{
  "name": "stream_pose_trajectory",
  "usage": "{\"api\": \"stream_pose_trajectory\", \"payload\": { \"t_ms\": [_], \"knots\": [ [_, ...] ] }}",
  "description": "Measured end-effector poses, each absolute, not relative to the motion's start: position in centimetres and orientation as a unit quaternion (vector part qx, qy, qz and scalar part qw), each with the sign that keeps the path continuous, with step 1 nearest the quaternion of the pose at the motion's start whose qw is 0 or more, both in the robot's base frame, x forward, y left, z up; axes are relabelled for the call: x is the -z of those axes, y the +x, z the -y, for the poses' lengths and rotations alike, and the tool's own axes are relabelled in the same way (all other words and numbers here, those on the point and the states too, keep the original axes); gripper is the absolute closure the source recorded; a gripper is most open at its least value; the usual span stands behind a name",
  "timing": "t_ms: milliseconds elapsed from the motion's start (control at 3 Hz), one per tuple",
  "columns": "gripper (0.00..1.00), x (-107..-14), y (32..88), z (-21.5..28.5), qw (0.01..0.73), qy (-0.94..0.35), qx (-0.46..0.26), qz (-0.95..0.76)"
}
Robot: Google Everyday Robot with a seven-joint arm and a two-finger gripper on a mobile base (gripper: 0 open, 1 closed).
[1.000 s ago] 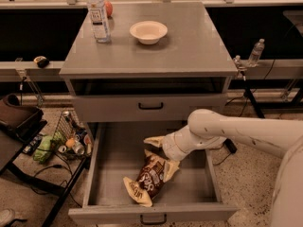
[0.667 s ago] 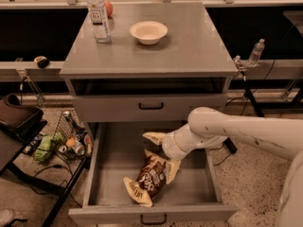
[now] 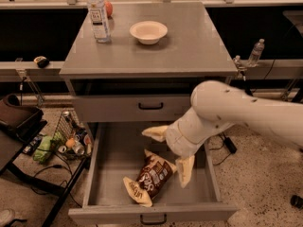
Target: Place brown chip bag into middle drawer
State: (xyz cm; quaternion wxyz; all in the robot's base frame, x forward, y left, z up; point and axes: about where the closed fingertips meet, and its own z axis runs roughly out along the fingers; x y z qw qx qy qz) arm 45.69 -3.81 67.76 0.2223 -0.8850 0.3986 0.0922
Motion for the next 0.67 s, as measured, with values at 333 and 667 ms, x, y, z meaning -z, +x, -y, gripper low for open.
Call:
{"api": "stream_pose_trajectory", "payload": {
  "t_ms": [333, 667],
  "knots": [
    [0.0, -76.6, 45.7, 6.1, 0.208, -0.883, -0.022, -0.42],
    [0.0, -83.5, 47.0, 9.3, 0.204, -0.856, 0.053, -0.473]
  ]
}}
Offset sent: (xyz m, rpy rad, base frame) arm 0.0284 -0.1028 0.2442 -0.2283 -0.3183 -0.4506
